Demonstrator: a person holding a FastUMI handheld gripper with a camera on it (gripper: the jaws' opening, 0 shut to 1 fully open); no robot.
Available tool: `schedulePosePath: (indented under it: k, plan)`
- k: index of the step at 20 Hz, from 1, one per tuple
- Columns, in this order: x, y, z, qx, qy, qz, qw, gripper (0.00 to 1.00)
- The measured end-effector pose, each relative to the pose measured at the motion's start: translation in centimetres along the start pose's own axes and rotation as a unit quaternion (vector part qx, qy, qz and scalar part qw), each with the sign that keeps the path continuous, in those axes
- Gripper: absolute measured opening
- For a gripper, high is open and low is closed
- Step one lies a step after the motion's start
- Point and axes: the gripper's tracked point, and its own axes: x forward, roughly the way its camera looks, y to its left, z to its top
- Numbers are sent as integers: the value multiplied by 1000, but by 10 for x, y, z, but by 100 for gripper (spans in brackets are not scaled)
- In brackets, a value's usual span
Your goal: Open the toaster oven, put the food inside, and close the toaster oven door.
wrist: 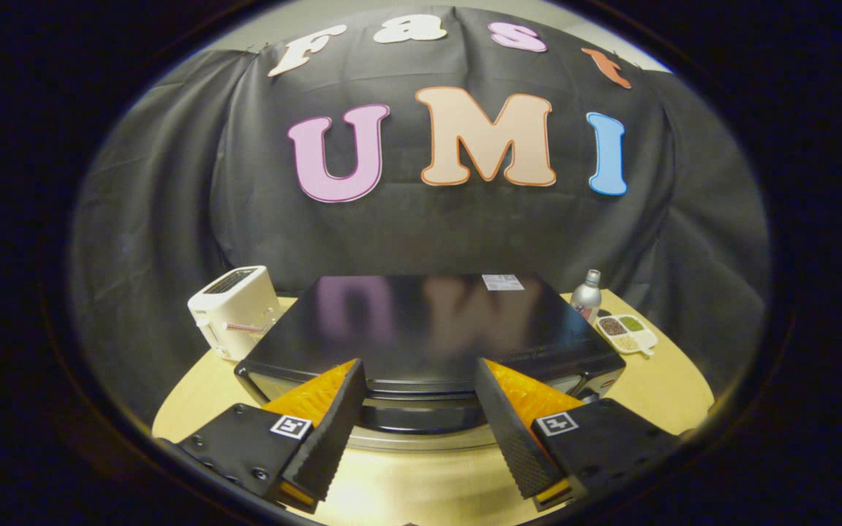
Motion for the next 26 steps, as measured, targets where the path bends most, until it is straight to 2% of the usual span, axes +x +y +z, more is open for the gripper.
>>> schedulePosePath:
  k: [10, 16, 26]
  plan:
    - [-37, -3, -26, 3, 43, 3, 999, 95]
    - [-71, -5, -63, 2, 95, 1, 995, 95]
    - [-98, -7, -130, -10, 185, -12, 983, 95]
